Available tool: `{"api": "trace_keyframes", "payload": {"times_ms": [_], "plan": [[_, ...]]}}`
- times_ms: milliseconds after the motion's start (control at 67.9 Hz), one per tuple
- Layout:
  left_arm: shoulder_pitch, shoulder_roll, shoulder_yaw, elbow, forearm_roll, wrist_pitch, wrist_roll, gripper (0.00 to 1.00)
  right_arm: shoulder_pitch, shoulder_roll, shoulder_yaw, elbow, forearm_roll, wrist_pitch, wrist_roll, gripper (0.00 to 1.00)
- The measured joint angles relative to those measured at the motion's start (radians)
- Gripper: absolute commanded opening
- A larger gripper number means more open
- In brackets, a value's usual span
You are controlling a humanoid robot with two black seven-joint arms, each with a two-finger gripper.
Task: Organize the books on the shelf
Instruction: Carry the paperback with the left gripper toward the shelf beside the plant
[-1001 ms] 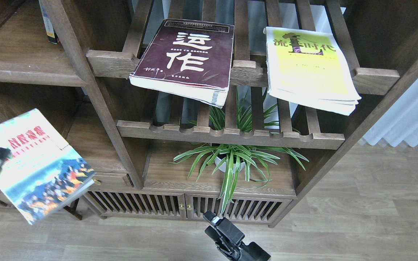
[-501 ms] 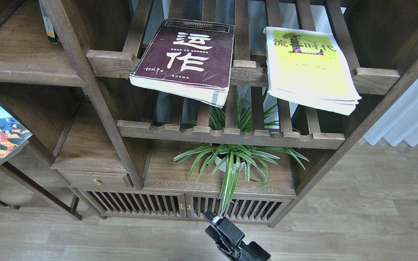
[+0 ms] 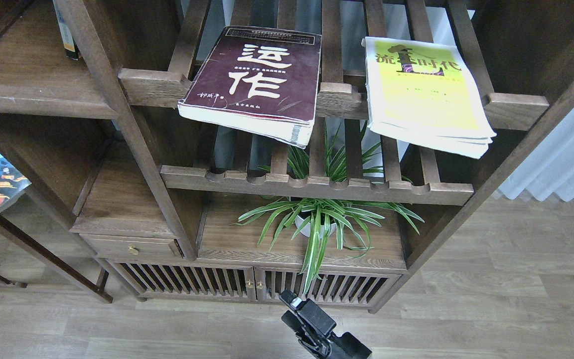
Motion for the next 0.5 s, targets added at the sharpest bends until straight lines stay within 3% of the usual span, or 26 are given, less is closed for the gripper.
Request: {"api": "trace_keyframes", "payload": {"times_ms": [221, 501], "plan": [[-0.005, 0.005, -0.049, 0.002, 0.039, 0.000, 0.061, 0.16, 0.000, 0.000, 0.000, 0.000, -0.001, 0.000, 0.000, 0.99], [-0.014, 0.062, -0.099, 0.003, 0.043, 0.000, 0.089, 0.16, 0.000, 0.000, 0.002, 0.000, -0.002, 0.000, 0.000, 0.99]]}}
